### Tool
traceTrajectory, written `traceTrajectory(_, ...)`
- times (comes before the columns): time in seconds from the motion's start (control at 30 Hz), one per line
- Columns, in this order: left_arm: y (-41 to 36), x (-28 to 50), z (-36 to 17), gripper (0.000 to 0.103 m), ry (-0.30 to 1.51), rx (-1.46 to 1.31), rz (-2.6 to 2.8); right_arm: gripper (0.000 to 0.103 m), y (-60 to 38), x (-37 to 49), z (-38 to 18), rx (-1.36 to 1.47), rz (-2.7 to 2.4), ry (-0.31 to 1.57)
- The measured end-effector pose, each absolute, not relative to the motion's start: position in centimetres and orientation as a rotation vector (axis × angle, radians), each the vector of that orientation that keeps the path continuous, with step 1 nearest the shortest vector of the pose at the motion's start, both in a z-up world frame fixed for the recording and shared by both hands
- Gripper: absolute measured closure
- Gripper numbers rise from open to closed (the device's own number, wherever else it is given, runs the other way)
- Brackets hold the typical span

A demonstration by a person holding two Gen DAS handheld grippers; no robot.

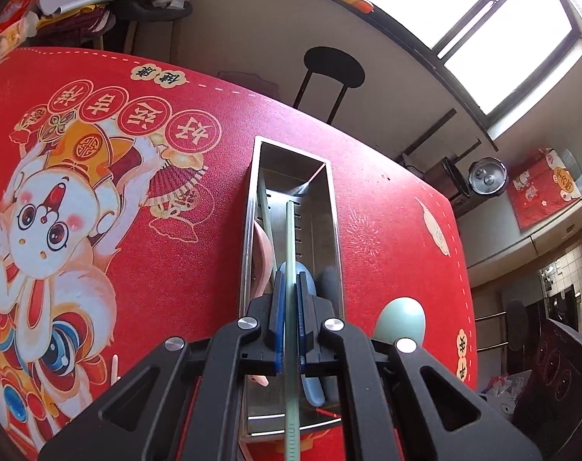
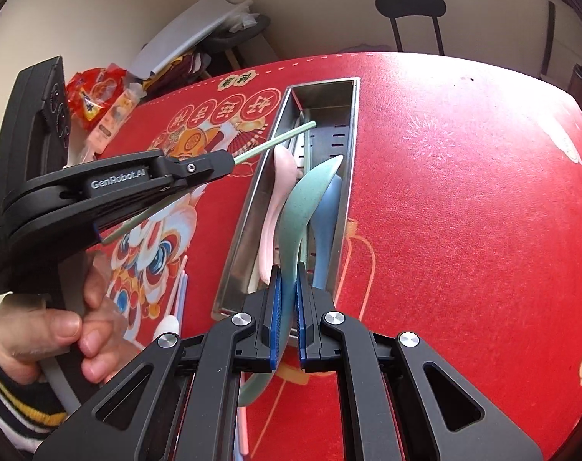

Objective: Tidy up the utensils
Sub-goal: 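Lower the teal spoon and green chopstick into the tray and open both tools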

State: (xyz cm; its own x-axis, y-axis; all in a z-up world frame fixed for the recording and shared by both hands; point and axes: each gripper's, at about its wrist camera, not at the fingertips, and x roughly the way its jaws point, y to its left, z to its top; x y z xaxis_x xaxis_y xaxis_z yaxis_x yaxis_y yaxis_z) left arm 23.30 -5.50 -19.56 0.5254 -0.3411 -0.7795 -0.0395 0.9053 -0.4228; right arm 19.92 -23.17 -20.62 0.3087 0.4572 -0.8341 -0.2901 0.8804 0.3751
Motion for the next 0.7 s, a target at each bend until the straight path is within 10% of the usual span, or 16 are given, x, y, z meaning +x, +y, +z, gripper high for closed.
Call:
traceTrajectory(0.3, -6.3, 27.2, -21.9, 0.092, 1.099, -0.425, -0.22, 0.096, -23.5, 21.8, -21.7, 0.171, 0.514, 1.171)
traceTrajectory(0.7, 0.7, 25.4, -16.8, 0.026, 0.941, -0.287, -0.148, 0.096, -20.5, 24.1, -23.4, 0.127, 0.55, 1.218)
